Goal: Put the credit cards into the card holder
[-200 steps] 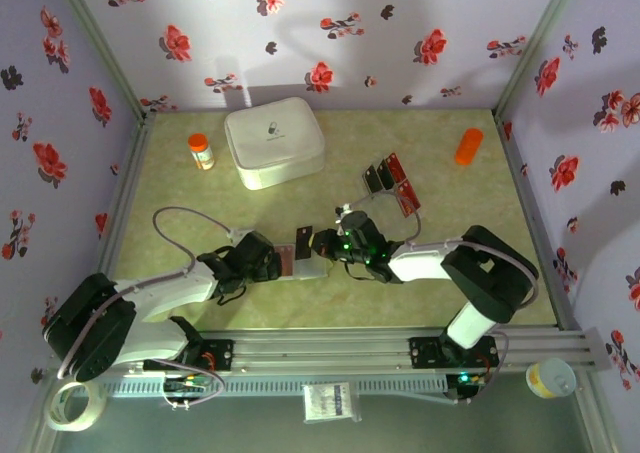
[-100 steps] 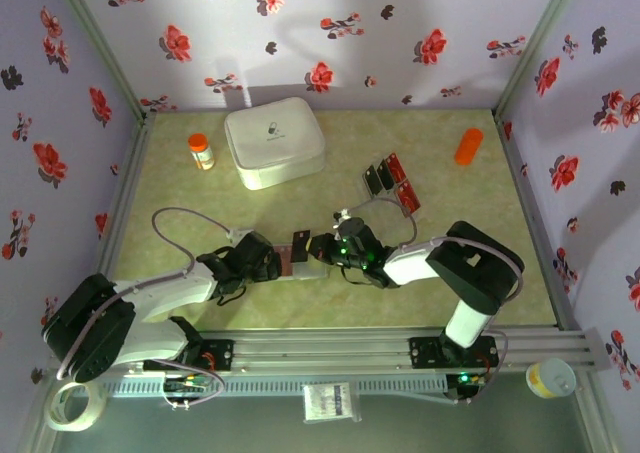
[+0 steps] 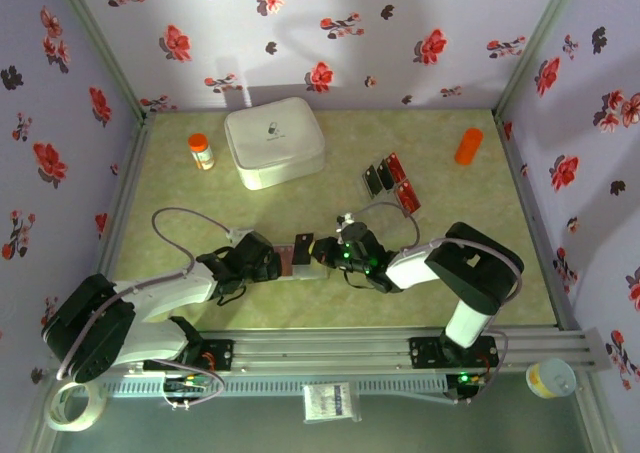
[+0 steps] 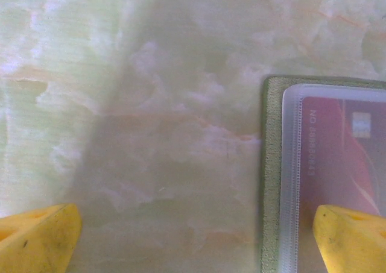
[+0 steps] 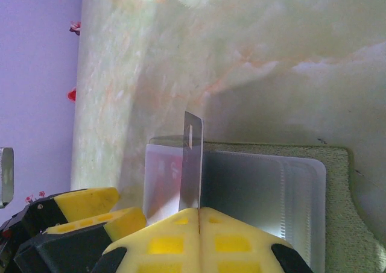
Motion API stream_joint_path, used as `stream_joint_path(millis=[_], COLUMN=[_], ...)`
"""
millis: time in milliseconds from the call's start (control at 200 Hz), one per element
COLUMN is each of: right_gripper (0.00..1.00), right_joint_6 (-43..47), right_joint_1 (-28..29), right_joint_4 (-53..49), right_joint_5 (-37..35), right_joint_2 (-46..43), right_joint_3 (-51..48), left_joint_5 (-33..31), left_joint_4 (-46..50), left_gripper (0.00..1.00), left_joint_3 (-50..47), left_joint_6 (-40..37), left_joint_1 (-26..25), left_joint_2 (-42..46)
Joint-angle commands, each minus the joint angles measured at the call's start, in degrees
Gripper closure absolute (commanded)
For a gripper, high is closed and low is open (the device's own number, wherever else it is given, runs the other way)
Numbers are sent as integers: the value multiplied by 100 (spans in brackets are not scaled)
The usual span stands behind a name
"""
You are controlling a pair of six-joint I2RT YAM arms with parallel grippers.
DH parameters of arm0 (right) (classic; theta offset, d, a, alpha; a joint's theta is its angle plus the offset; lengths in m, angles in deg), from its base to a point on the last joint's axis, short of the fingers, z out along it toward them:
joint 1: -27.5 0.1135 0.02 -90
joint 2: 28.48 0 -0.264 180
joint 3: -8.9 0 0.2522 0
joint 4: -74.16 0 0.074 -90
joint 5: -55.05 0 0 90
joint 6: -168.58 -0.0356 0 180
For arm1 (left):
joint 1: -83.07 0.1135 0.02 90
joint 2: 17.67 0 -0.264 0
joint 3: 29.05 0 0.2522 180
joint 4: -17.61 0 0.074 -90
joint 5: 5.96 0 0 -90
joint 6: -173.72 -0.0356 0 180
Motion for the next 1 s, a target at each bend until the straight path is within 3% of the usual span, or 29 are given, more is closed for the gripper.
stream_joint_path(millis=[0, 995], right_gripper=[100, 100], right_joint_6=[-64, -54], right_joint_1=[41, 208], right_joint_4=[102, 43], right_joint_5=[-180, -103], right_joint_2=[-9, 113], right_joint_3=[-109, 32], left_joint_5=[9, 78], left_joint_4=[336, 397], left_gripper=[0, 0], left_joint_3=[-163, 140], left_joint_6=[108, 34], left_joint_1=[29, 25], left_joint_2=[6, 188])
